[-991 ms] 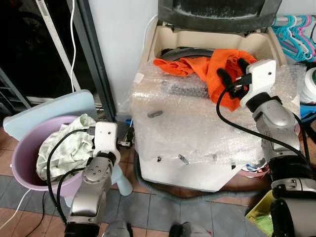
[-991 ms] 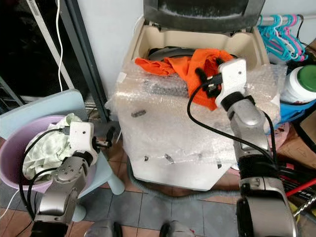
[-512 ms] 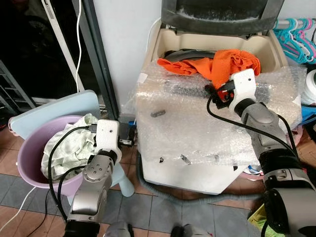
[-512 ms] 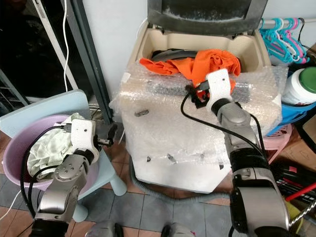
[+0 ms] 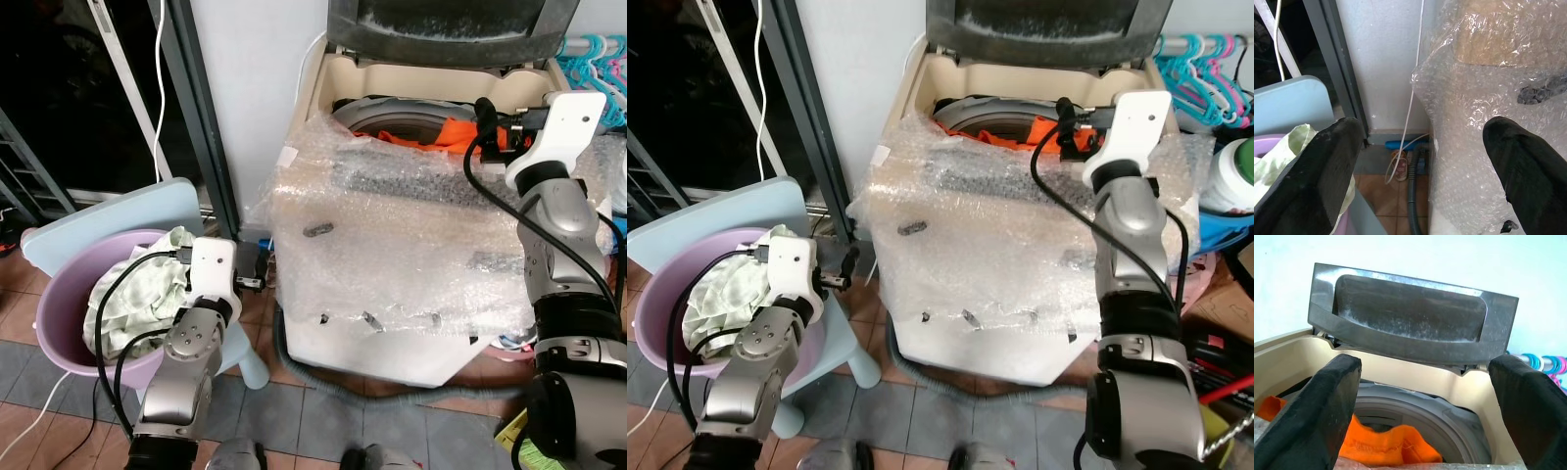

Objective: Clothes washing

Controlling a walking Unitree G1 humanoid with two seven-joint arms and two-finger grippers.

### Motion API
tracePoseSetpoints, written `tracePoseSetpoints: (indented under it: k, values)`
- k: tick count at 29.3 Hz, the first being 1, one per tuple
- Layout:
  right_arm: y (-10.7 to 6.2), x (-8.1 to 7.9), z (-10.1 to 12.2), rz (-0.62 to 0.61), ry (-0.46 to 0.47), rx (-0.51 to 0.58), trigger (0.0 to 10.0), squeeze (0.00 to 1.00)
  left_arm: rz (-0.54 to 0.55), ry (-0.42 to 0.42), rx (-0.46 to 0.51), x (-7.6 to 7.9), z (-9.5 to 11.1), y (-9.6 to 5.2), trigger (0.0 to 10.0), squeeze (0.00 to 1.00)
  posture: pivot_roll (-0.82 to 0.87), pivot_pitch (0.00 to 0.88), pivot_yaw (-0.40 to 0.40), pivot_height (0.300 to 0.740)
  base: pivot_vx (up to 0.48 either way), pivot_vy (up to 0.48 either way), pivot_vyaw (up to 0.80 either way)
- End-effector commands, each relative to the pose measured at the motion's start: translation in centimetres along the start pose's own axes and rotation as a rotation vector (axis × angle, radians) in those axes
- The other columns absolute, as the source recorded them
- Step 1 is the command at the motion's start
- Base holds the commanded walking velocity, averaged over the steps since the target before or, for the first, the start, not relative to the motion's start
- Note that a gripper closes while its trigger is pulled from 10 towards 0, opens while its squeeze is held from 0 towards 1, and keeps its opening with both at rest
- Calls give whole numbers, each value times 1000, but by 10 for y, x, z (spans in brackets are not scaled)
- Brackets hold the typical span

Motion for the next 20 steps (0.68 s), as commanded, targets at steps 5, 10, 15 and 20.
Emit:
tracePoseSetpoints:
  k: [5, 10, 15, 20]
  values:
    - [-29, -30, -3, 75, -57, 19, 10000, 1000, 16, -12, 10, -1, 2, 1, 10000, 0, -85, 0, 14, 740, 0, 0, 0]
    - [-54, -54, -11, 124, -67, -5, 10000, 0, 18, -6, 41, 0, 8, 0, 10000, 0, -88, 0, 19, 740, 0, 0, 0]
    - [-82, -85, -24, 180, -21, -65, 10000, 0, 8, 2, 49, 7, 8, -1, 10000, 0, -91, 0, 24, 740, 0, 0, 0]
    - [-89, -93, -30, 193, -9, -95, 10000, 0, 5, -6, 41, 8, 6, -1, 10000, 0, -91, 0, 26, 740, 0, 0, 0]
Point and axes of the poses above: a point about 5 cm out from each wrist's last joint towards the gripper, its own y axis pointing out of the wrist towards the gripper, its own z axis along the axis of the wrist's last joint, x = y × z, the point moved 6 cm from there along y, pointing out of the wrist towards the gripper, and after that the axes turned 1 degree about -y, right-handed, at the moved point
